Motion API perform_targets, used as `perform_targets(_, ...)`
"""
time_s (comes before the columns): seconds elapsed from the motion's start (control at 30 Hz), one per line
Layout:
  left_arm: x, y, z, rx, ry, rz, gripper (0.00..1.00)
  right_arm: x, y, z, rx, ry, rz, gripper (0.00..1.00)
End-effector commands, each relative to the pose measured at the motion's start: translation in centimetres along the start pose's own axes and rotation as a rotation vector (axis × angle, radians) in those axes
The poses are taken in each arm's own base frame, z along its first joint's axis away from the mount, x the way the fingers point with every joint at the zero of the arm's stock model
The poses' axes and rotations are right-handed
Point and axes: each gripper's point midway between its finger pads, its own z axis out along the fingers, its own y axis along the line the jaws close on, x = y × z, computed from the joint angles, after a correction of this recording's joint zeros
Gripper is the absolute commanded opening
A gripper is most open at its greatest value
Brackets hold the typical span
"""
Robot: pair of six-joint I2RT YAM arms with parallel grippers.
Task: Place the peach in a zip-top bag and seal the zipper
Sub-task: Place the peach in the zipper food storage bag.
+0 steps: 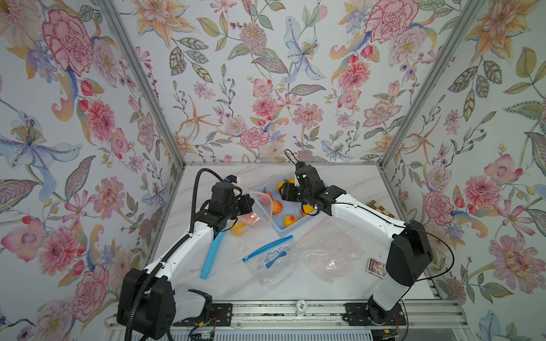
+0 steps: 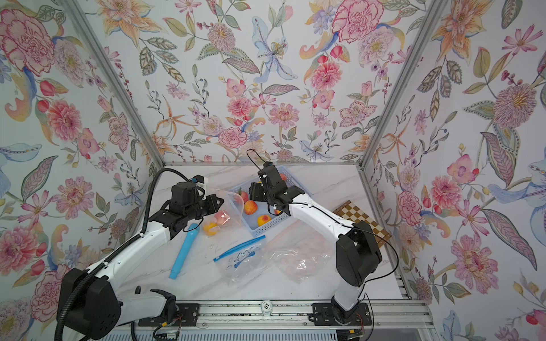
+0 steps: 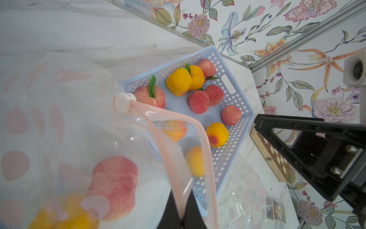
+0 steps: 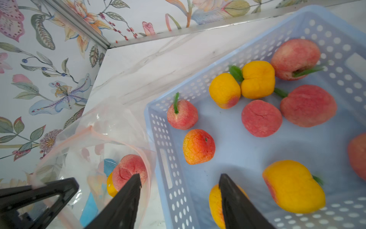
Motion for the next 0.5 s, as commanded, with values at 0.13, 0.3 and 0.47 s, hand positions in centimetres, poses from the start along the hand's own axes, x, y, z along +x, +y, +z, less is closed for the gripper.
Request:
perform_targets(0.13,0.3,0.5,0.4,0.001,0.011,-0.025,0.00,3.4,-3.1,2.9,0.071,0.159,0.075,0.65)
perform_targets(0.3,0.3,0.5,0.4,0.003,0.013,-0.025,0.00,4.6,-3.1,4.9,0.067,0.226,0.068,0.66)
perform_targets(0.47,0.3,0.5,0.4,0.002,0.014,-0.023,0.00,5.5,-2.8,6.4,0.054,0.275,0.054,0.69)
